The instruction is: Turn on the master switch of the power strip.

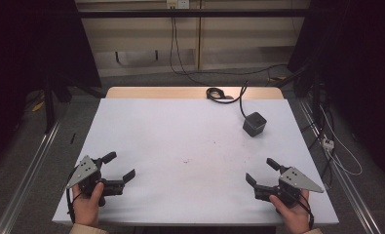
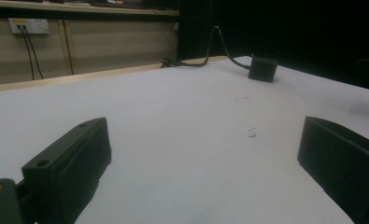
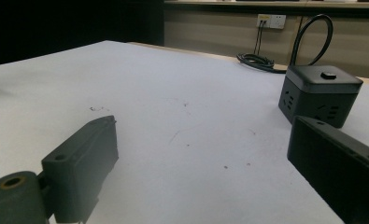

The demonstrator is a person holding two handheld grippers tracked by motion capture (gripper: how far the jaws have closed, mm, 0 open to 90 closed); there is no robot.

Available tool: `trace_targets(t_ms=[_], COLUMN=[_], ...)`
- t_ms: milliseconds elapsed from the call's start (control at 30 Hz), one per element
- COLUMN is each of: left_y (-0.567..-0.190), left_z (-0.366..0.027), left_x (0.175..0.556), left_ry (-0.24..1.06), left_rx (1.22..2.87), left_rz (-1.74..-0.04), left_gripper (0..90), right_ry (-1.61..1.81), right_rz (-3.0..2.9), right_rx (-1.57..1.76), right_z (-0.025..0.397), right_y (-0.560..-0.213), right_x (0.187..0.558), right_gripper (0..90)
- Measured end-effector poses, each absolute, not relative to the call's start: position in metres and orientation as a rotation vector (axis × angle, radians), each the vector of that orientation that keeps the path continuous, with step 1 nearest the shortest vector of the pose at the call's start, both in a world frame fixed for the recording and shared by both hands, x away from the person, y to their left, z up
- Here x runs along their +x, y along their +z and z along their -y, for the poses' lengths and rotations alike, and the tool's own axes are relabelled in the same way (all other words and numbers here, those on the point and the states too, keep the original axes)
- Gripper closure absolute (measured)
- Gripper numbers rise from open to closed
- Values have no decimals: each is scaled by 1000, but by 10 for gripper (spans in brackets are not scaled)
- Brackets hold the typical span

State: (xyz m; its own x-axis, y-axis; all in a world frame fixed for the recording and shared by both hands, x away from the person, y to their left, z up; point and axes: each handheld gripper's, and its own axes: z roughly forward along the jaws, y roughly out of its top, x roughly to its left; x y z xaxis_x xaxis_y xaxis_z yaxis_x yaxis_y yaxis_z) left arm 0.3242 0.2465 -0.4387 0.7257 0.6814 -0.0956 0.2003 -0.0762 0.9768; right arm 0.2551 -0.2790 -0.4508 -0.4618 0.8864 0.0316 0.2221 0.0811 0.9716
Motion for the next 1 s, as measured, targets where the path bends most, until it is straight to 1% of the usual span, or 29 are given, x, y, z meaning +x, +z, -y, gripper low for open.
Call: trace_targets(t_ms=[467, 1000], left_y=[-438, -438], left_z=[-243, -241], left_x=[322, 321], left_ry=[446, 439], left_rx=[1626, 1633], left_rz=[-720, -703], left_gripper=[25, 25], right_ry=[1379, 1336], right_rz=[-1754, -1740], right_rx=[1104, 1138], right_z=[279, 281], right_y=[-449, -444], right_x=[266, 292], right_gripper=[81, 79])
